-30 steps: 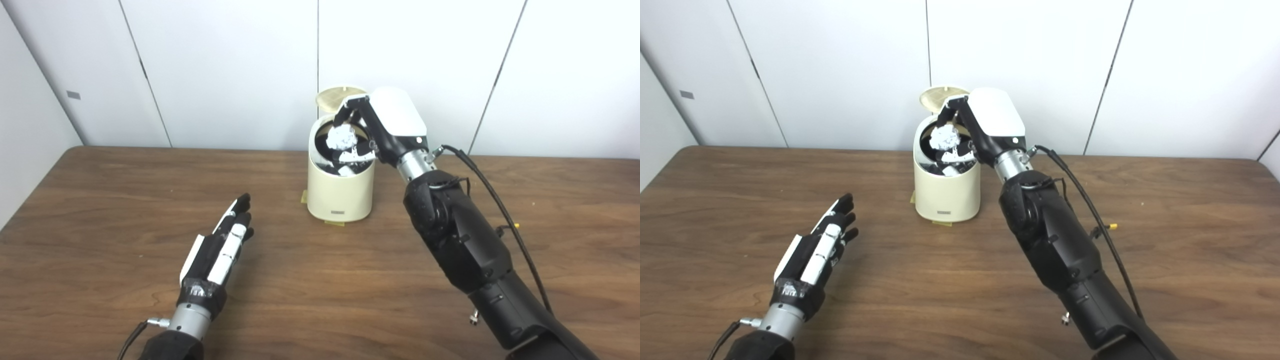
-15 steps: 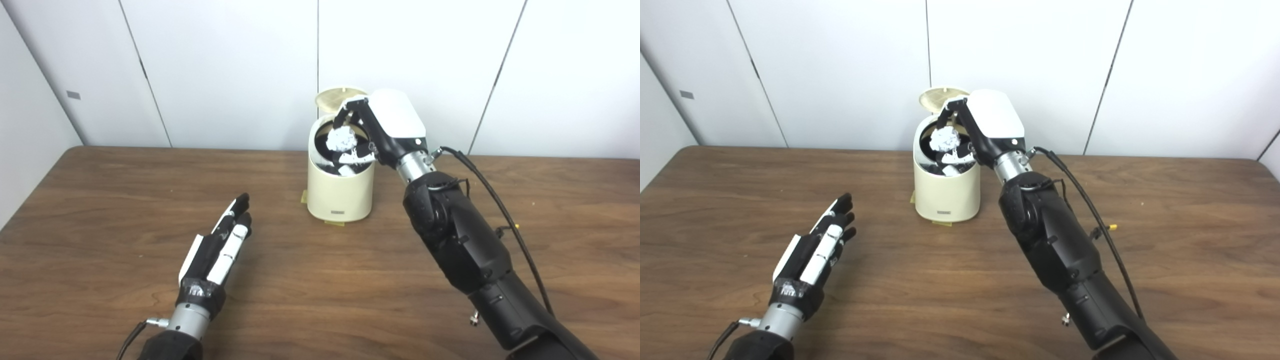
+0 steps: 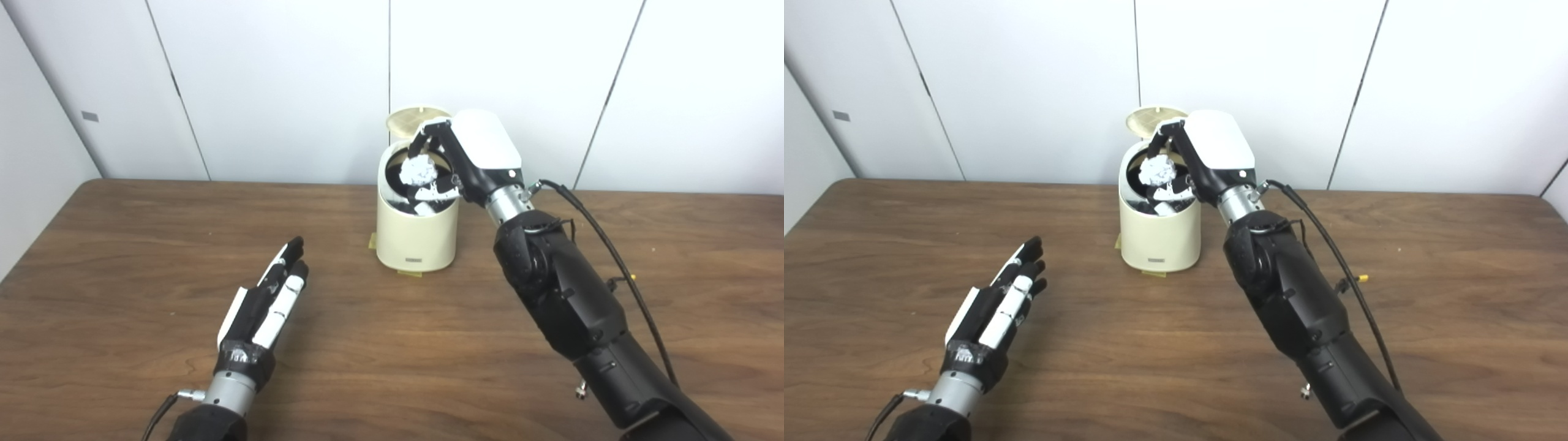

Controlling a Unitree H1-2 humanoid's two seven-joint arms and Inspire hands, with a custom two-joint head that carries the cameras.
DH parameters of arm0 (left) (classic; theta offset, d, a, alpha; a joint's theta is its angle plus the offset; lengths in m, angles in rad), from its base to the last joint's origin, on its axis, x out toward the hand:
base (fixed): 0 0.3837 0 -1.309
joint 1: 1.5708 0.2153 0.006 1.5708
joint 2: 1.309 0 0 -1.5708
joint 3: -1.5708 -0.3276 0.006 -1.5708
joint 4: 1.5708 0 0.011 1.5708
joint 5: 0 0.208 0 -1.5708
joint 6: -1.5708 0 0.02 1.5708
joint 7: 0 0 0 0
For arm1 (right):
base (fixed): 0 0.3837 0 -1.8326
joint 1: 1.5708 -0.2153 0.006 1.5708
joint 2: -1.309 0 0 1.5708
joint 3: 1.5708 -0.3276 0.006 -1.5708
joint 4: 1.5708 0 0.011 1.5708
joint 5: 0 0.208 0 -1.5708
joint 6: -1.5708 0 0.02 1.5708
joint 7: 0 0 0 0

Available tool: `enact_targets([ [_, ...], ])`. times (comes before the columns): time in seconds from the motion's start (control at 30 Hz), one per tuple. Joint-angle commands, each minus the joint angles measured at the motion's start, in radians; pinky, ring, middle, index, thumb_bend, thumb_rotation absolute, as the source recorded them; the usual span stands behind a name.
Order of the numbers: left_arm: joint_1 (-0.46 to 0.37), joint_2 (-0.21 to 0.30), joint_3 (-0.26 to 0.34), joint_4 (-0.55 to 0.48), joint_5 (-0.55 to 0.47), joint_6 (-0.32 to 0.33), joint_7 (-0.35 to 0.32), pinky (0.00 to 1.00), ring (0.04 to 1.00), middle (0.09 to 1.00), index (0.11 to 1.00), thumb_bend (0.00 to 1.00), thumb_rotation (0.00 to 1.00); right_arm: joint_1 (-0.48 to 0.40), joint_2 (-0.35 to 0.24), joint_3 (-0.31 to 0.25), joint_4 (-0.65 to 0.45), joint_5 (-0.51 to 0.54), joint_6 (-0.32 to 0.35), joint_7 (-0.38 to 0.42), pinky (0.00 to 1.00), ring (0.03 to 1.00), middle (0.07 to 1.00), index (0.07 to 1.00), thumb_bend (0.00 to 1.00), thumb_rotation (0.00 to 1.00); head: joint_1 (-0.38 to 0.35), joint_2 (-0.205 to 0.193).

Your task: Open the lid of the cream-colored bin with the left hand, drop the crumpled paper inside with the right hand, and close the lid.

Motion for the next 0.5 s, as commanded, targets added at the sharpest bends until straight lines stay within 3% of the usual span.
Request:
enact_targets([
  [0.0, -0.019, 0.0, 0.005, -0.039, -0.007, -0.011, 0.004, 0.98, 1.0, 1.0, 1.0, 0.49, 0.69, -0.05, -0.009, -0.007, -0.022, -0.008, -0.011, -0.03, 0.66, 0.654, 0.656, 0.491, 0.52, 0.14, 0.001, 0.001],
  [0.1, -0.02, 0.001, 0.005, -0.042, -0.007, -0.009, 0.002, 0.98, 1.0, 1.0, 1.0, 0.48, 0.68, -0.05, -0.007, -0.007, -0.02, -0.013, -0.011, -0.037, 0.66, 0.672, 0.671, 0.493, 0.52, 0.15, 0.0, 0.002],
  [0.13, -0.021, 0.002, 0.004, -0.041, -0.005, -0.01, 0.001, 0.99, 1.0, 1.0, 1.0, 0.46, 0.68, -0.05, -0.008, -0.006, -0.019, -0.016, -0.013, -0.041, 0.65, 0.671, 0.677, 0.569, 0.78, 0.19, 0.0, 0.002],
  [0.2, -0.023, 0.005, 0.004, -0.038, -0.002, -0.013, 0.0, 0.99, 1.0, 1.0, 1.0, 0.45, 0.67, -0.051, -0.008, -0.005, -0.012, -0.019, -0.02, -0.053, 0.64, 0.672, 0.684, 0.616, 0.93, 0.21, -0.001, 0.002],
  [0.4, -0.029, 0.01, 0.002, -0.037, 0.001, -0.008, -0.002, 1.0, 1.0, 0.998, 0.999, 0.45, 0.67, -0.051, -0.007, -0.006, -0.003, -0.021, -0.02, -0.07, 0.63, 0.657, 0.699, 0.668, 0.99, 0.2, -0.006, 0.005],
  [0.47, -0.031, 0.012, 0.001, -0.036, 0.002, -0.007, -0.003, 1.0, 1.0, 0.995, 0.998, 0.45, 0.67, -0.051, -0.009, -0.005, 0.0, -0.022, -0.023, -0.076, 0.59, 0.606, 0.696, 0.674, 0.99, 0.2, -0.007, 0.004],
])
